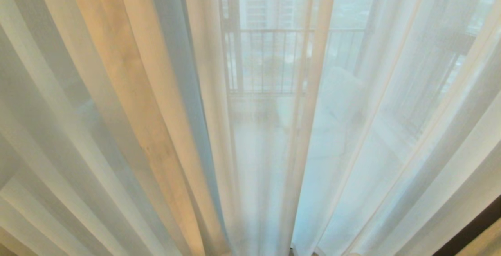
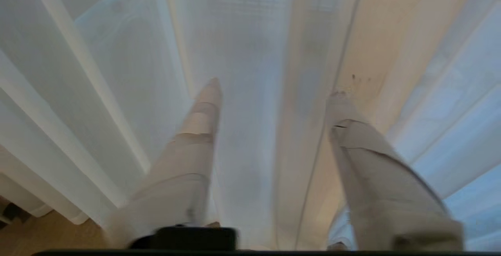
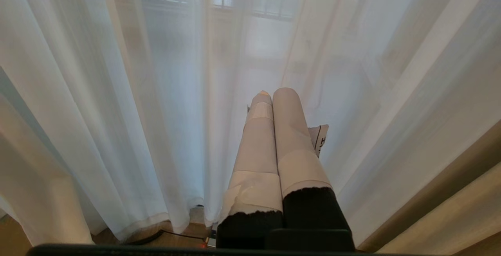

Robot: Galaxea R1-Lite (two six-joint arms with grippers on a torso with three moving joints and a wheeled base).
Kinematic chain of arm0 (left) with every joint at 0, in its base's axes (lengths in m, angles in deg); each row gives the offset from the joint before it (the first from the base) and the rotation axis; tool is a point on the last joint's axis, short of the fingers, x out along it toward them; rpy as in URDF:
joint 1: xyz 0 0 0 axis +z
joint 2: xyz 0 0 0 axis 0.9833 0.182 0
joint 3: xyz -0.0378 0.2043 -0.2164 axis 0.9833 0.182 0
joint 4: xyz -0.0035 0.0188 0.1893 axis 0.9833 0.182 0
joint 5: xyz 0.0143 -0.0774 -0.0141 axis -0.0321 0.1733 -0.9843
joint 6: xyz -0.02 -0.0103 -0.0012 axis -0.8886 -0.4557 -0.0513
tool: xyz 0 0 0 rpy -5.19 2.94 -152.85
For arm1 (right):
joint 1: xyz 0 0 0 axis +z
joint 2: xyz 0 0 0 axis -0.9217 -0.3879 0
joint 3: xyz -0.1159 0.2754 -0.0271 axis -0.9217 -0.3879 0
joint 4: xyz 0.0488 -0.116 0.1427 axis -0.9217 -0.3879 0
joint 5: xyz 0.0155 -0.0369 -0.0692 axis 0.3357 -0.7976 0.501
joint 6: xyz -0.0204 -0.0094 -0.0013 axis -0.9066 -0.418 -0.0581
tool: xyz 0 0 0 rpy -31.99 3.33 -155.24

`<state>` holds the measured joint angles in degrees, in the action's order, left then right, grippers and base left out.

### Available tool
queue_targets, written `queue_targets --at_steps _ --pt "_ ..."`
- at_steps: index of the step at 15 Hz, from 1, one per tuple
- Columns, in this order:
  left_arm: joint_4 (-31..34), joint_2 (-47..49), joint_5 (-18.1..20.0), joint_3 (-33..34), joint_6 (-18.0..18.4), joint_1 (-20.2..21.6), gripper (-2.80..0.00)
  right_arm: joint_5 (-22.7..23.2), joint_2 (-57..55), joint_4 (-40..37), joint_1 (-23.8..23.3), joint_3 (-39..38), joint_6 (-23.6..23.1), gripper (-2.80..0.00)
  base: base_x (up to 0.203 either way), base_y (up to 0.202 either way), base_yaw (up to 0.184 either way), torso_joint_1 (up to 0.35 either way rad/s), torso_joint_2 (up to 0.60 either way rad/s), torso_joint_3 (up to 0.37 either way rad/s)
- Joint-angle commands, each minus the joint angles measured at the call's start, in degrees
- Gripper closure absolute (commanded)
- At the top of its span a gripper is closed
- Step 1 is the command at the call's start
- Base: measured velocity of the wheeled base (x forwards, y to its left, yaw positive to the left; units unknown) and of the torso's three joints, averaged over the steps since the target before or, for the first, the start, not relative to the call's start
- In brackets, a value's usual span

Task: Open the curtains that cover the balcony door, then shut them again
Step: Close the inner curtains on both sides, then close the outer curtains on both sides

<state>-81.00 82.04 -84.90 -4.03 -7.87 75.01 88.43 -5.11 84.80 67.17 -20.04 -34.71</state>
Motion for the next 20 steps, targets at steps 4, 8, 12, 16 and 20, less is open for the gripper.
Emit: queue_targets --at_steps 4,8,12,16,20 --pt "0.03 -6.82 0.97 4.78 -0.09 2.09 0.00 0.01 -0.07 -0.01 0.00 0.00 -0.03 0.00 0.000 0.000 0.000 0.000 0.00 0.000" --pt "0.01 -11.71 3.61 9.80 -0.15 4.10 0.00 0.01 -0.07 0.00 0.00 0.00 -0.03 0.00 0.000 0.000 0.000 0.000 0.00 0.000" --pt "0.03 -16.05 4.87 15.15 -0.27 5.17 0.00 0.01 -0.07 0.00 0.00 0.00 -0.03 0.00 0.000 0.000 0.000 0.000 0.00 0.000" --pt "1.06 -23.04 6.59 20.10 -0.25 5.00 0.00 0.01 -0.07 0.00 0.00 0.00 -0.03 0.00 0.000 0.000 0.000 0.000 0.00 0.000" --pt "10.95 -29.58 8.70 20.26 -0.32 4.55 0.00 0.01 -0.07 0.00 0.00 0.00 -0.03 0.00 0.000 0.000 0.000 0.000 0.00 0.000"
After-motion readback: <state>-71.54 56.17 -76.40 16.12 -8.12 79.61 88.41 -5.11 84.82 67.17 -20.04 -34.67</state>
